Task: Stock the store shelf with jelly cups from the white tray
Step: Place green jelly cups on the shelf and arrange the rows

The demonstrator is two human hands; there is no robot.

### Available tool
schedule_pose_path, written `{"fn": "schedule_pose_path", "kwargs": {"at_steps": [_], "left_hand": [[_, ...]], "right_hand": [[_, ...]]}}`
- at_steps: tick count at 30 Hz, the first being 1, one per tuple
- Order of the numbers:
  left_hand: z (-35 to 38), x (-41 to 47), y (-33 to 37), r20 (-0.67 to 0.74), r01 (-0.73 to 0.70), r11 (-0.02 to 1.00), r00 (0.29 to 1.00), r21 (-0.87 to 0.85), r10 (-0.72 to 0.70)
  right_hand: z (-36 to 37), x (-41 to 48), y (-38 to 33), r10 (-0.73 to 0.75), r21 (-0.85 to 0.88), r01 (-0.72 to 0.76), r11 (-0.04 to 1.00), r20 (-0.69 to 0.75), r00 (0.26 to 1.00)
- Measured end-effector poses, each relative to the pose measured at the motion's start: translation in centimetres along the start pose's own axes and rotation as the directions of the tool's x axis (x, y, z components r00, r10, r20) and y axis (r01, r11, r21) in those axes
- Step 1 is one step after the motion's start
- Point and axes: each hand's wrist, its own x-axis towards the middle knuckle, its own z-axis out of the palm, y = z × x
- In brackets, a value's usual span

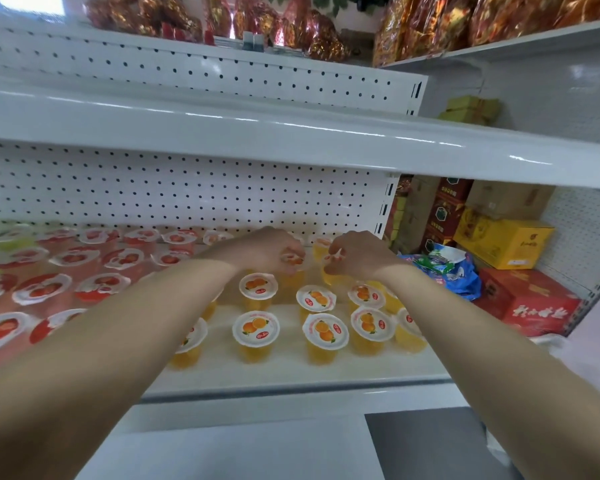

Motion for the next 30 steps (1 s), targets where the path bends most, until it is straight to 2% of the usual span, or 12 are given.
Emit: {"fn": "schedule_pose_path", "kwargs": {"at_steps": [9,13,17,22,30], "left_hand": [[-0.1,-0.3,-0.1,-0.058,0.029,1.0,0.998,-0.001,-0.029],[-0.4,-1.1,0.7,-0.126,-0.054,0.996,0.991,-0.077,0.044],[-0.5,-1.9,3.2,-0.041,-0.122,0.988,0.992,-0.1,0.118],[0.5,-2.6,4.7,0.119,-0.156,0.988,0.981,-0.003,0.155],[1.7,-3.5,4.5,0.074,-0.168,0.986,0.983,0.015,0.166]], "right_hand": [[-0.2,0.0,0.4,0.0,0.049,0.0,0.999,-0.007,1.0],[-1.1,-1.3,1.0,0.048,0.068,-0.045,0.997,-0.041,0.998],[-2.2,-3.5,1.1,0.075,0.014,-0.075,0.997,0.015,0.997],[-2.4,-6.4,0.9,0.114,-0.038,-0.111,0.993,0.073,0.991],[-1.5,-8.4,-0.5,0.13,-0.145,-0.122,0.982,0.052,0.99]]}}
